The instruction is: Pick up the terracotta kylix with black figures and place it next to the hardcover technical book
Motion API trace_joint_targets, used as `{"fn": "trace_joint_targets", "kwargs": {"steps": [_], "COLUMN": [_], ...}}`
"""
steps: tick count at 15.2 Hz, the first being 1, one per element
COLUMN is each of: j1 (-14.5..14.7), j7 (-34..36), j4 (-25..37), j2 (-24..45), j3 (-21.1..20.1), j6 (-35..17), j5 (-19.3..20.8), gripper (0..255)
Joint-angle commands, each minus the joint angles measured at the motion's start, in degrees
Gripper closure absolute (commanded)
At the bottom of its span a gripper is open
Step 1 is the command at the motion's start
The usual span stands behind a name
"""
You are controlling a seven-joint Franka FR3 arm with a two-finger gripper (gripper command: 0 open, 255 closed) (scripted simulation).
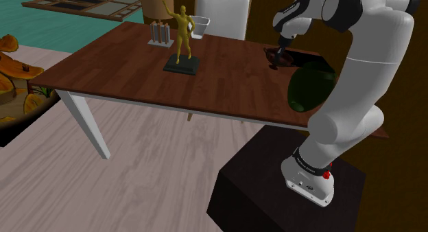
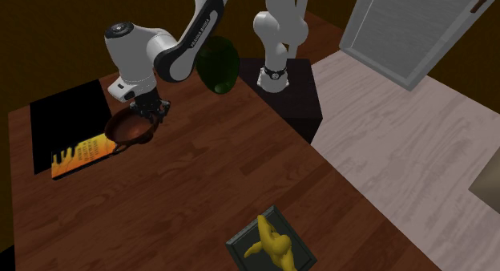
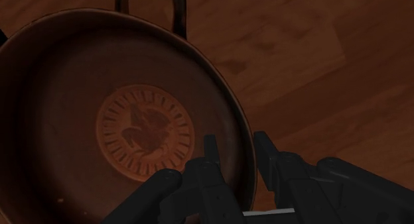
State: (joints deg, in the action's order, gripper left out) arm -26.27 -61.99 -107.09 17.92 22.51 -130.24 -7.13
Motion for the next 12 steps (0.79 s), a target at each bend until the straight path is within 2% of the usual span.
{"fn": "trace_joint_targets", "kwargs": {"steps": [1, 3, 4, 9, 12], "j1": [-0.01, -0.01, -0.01, -0.01, 0.66], "j7": [-0.01, -0.01, -0.01, -0.01, 1.09], "j4": [0.02, 0.02, 0.0, 0.02, 1.6], "j2": [0.0, 0.0, -0.02, 0.0, -3.29], "j3": [0.01, 0.01, 0.01, 0.01, 0.61], "j6": [-0.07, -0.07, -0.07, -0.07, 4.54], "j5": [-0.01, 0.0, 0.0, 0.0, 1.71], "gripper": [255, 255, 0, 0, 0]}}
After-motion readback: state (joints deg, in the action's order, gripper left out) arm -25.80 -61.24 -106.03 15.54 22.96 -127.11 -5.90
